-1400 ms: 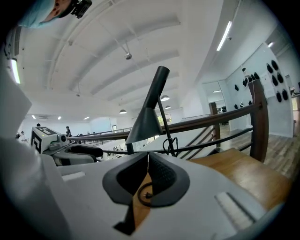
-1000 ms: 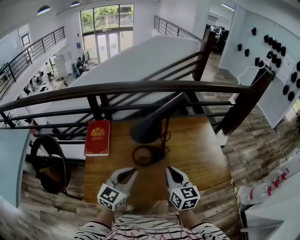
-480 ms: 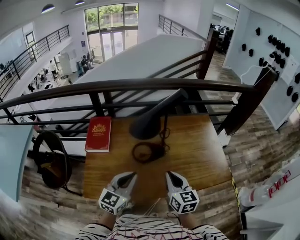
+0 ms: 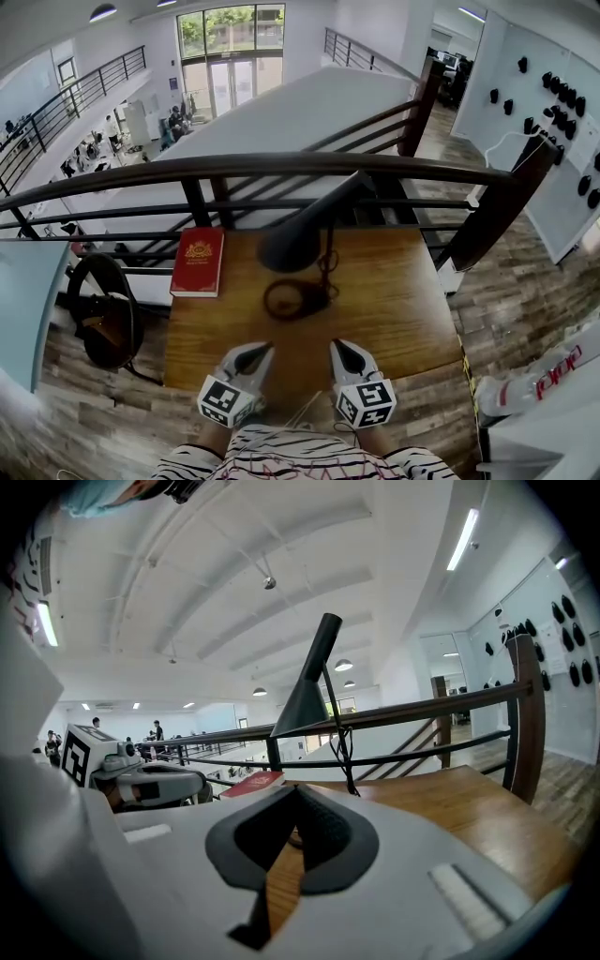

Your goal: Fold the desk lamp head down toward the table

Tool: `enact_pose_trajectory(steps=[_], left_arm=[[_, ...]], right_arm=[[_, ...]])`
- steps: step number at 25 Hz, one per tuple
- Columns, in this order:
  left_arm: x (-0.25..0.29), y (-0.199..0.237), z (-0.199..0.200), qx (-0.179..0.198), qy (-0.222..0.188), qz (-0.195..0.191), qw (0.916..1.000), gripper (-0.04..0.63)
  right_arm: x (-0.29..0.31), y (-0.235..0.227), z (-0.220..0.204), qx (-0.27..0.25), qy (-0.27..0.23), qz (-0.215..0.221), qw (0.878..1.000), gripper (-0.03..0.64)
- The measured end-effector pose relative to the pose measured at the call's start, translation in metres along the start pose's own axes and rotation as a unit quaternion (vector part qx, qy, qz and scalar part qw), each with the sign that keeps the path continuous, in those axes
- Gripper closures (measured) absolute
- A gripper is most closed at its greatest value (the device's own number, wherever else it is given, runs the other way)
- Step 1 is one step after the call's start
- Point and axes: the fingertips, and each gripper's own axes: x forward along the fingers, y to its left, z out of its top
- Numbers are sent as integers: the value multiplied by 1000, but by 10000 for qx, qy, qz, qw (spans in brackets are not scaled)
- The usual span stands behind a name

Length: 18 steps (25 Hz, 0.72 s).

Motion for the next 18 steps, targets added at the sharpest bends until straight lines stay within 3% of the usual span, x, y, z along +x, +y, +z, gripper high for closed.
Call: enact_pose_trajectory(steps=[18], left_arm=[[1,-8,7,67,-32,62,10000,594]], right_arm=[[-4,-6,5,-144,-16,63,9999,615]])
